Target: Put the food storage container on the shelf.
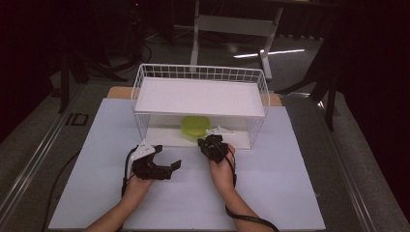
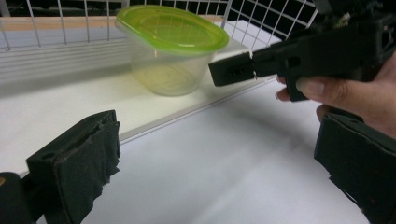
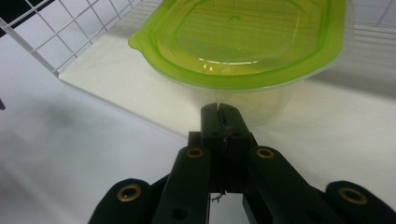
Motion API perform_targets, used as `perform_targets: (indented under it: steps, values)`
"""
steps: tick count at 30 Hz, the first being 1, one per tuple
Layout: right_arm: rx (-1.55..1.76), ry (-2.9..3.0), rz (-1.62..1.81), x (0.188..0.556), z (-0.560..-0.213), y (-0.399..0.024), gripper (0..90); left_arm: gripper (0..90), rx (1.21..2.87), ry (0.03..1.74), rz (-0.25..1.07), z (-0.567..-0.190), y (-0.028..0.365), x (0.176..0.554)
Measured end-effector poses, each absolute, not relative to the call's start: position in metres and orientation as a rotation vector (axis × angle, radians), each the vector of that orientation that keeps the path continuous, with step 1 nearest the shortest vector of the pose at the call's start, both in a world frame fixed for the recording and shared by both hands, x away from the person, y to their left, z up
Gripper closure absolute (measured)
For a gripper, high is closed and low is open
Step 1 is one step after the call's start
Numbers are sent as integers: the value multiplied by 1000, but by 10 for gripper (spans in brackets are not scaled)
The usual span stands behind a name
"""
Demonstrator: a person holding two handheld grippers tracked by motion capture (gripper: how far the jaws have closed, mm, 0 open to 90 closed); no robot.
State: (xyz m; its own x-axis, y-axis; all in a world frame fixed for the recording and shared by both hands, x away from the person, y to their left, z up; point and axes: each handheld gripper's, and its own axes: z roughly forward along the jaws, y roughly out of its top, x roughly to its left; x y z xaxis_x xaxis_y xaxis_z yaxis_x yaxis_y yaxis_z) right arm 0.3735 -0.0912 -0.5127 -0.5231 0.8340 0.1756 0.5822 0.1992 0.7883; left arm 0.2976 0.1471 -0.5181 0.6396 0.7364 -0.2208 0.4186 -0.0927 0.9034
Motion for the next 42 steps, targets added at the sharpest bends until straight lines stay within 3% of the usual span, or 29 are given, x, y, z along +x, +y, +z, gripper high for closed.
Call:
perform_targets:
  steps: [15, 25, 33, 42]
  values:
    - [1371, 2179, 1221, 386, -510, -84, 899, 13, 1715, 934, 355, -516, 150, 297]
    - [1305, 2227, 1227, 359, -506, -92, 866, 13, 1684, 901, 334, -508, 151, 296]
    - [1250, 2234, 1286, 337, -497, -99, 718, 13, 1715, 859, 328, -499, 146, 292]
    - [1174, 2216, 1384, 318, -489, -110, 336, 13, 1735, 832, 314, -490, 145, 286]
